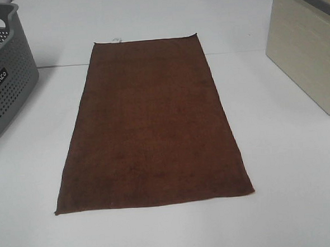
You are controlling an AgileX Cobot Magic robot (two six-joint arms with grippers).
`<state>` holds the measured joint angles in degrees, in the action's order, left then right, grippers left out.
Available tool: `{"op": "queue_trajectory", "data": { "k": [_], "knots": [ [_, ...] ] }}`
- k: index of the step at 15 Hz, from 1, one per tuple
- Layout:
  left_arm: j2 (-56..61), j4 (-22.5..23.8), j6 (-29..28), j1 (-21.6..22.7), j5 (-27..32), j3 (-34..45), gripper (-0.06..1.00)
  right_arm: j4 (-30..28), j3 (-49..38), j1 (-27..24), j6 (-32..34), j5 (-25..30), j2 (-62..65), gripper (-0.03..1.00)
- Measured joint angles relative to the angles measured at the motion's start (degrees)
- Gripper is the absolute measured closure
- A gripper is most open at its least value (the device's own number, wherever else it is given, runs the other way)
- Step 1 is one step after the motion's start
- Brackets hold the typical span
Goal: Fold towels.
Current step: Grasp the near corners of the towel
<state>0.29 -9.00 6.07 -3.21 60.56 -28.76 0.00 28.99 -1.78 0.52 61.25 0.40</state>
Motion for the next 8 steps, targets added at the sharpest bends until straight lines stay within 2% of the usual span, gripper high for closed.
{"op": "queue_trajectory", "data": {
  "k": [8],
  "knots": [
    [0.00, 0.00, 0.00, 0.00, 0.00, 0.00, 0.37, 0.00, 0.00, 0.00, 0.00, 0.00, 0.00, 0.11]
  ]
}}
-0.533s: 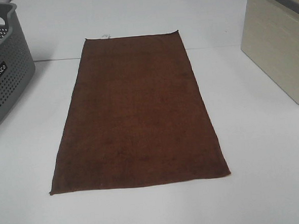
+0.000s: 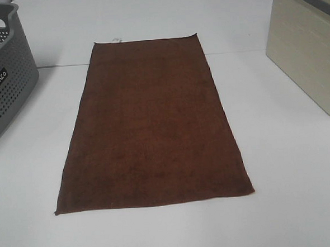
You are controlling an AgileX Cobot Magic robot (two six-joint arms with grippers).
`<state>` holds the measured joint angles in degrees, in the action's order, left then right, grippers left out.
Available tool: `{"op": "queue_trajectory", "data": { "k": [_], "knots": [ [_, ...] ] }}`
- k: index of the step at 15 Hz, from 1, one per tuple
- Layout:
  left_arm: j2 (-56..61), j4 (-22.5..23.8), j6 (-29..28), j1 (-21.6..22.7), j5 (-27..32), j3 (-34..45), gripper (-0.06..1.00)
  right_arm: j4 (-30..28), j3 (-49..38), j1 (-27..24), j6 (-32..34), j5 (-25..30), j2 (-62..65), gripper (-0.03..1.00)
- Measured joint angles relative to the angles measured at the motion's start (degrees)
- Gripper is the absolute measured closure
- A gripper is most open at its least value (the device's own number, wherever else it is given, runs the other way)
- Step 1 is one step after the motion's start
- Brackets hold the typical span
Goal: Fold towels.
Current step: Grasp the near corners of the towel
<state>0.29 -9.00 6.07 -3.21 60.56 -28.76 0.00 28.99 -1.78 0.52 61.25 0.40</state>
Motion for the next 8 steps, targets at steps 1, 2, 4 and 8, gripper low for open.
{"op": "queue_trajectory", "data": {
  "k": [1, 2, 4, 8],
  "knots": [
    [0.00, 0.00, 0.00, 0.00, 0.00, 0.00, 0.37, 0.00, 0.00, 0.00, 0.00, 0.00, 0.00, 0.11],
    [0.00, 0.00, 0.00, 0.00, 0.00, 0.00, 0.37, 0.00, 0.00, 0.00, 0.00, 0.00, 0.00, 0.11],
    [0.00, 0.00, 0.00, 0.00, 0.00, 0.00, 0.37, 0.00, 0.00, 0.00, 0.00, 0.00, 0.00, 0.11],
    [0.00, 0.00, 0.00, 0.00, 0.00, 0.00, 0.37, 0.00, 0.00, 0.00, 0.00, 0.00, 0.00, 0.11]
  ]
}}
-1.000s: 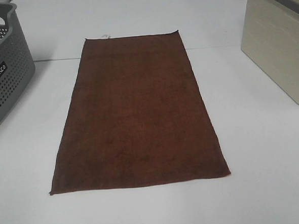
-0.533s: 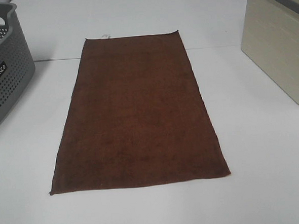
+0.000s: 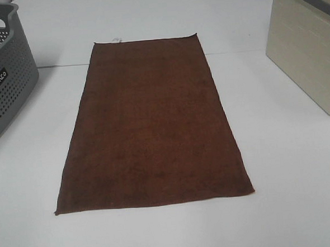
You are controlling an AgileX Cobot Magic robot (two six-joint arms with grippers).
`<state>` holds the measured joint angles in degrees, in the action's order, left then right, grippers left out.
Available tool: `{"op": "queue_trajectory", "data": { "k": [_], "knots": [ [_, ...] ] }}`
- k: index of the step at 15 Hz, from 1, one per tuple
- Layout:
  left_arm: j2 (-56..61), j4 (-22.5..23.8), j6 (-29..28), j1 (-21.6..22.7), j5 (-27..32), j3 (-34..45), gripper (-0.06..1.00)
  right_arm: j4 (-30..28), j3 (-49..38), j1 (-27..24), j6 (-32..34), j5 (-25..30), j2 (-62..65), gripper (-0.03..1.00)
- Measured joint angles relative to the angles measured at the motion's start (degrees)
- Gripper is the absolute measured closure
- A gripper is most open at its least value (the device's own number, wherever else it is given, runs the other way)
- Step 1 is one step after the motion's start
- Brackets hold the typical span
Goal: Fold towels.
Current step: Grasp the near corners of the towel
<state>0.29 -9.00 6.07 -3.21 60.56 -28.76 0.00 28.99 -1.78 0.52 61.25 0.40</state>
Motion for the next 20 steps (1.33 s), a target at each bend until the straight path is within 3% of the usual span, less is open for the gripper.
{"op": "queue_trajectory", "data": {
  "k": [20],
  "knots": [
    [0.00, 0.00, 0.00, 0.00, 0.00, 0.00, 0.37, 0.00, 0.00, 0.00, 0.00, 0.00, 0.00, 0.11]
  ]
}}
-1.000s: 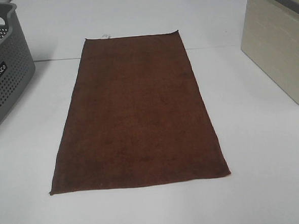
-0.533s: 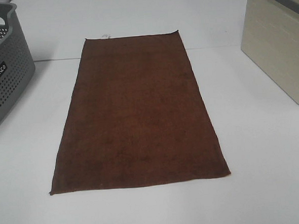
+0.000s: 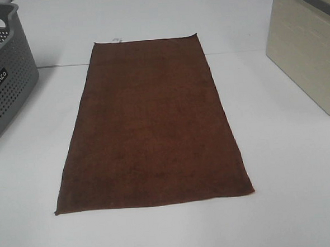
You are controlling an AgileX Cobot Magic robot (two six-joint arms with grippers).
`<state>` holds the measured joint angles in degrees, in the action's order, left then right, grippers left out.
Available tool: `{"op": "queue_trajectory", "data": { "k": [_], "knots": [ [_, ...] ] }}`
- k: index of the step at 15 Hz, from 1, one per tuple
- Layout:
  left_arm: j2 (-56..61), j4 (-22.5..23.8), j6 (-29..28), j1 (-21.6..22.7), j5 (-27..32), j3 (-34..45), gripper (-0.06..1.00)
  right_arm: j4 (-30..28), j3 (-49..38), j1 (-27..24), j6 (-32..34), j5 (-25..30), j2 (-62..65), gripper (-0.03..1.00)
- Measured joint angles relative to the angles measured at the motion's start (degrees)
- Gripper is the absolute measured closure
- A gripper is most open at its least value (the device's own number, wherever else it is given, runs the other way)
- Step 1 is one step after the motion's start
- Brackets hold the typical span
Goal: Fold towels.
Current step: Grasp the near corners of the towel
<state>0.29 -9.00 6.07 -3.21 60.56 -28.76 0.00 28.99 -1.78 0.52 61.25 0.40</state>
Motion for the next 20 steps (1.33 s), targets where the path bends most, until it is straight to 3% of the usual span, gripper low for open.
{"op": "queue_trajectory", "data": {
  "k": [14, 20],
  "knots": [
    [0.00, -0.11, -0.29, 0.00, 0.00, 0.00, 0.37, 0.00, 0.00, 0.00, 0.00, 0.00, 0.00, 0.11],
    [0.00, -0.57, -6.07, 0.00, -0.86, 0.00, 0.37, 0.00, 1.66, 0.00, 0.00, -2.92, -2.01, 0.13]
  ]
}}
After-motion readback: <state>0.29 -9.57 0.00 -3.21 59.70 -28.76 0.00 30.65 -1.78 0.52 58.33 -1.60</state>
